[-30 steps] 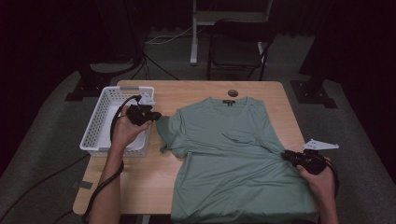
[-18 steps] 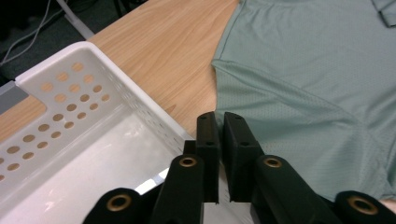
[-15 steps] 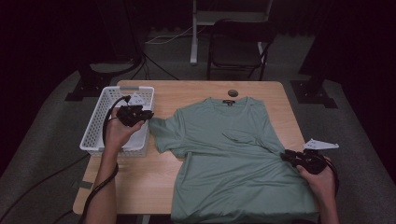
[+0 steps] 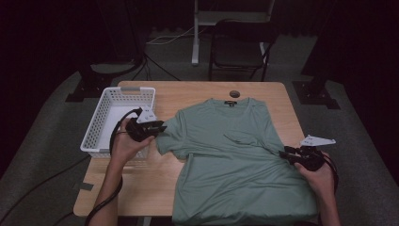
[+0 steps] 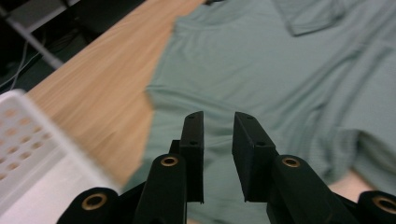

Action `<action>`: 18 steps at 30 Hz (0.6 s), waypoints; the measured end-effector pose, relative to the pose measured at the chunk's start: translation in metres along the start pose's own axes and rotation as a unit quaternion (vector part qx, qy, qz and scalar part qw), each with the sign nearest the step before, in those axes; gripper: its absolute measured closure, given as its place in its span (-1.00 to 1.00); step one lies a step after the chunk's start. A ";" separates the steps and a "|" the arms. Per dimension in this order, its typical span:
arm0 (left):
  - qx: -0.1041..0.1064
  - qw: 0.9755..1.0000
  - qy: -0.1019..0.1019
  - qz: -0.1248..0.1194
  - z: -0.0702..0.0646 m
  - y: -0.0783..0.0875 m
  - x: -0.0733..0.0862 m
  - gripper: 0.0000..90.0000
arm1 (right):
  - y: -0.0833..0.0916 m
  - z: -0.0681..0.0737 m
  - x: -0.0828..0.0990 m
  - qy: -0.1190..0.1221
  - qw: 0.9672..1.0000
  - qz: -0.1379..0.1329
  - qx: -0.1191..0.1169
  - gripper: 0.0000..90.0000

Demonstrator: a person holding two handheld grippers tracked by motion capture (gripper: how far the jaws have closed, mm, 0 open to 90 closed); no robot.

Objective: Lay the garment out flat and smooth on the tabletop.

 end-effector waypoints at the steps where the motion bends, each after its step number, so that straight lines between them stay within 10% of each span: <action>1: 0.004 1.000 -0.005 -0.003 -0.006 0.000 0.000 0.66 | -0.001 0.001 -0.001 0.001 1.000 0.001 -0.001 0.35; 9: 0.043 0.998 -0.026 -0.029 -0.062 -0.006 0.002 0.63 | -0.016 0.010 -0.007 0.016 1.000 0.010 -0.014 0.32; 18: 0.068 0.997 -0.044 -0.003 -0.104 -0.032 0.007 0.56 | -0.030 0.016 -0.014 0.035 0.999 0.030 -0.005 0.34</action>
Point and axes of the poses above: each handheld gripper's, and its own axes: y roughly backward along the jaws, x roughly out of its underside, z roughly to its left, the point moved 3 cm from there along -y, roughly forward along the jaws, and after that the axes turned 7 degrees about -x, right-handed, at the moved point
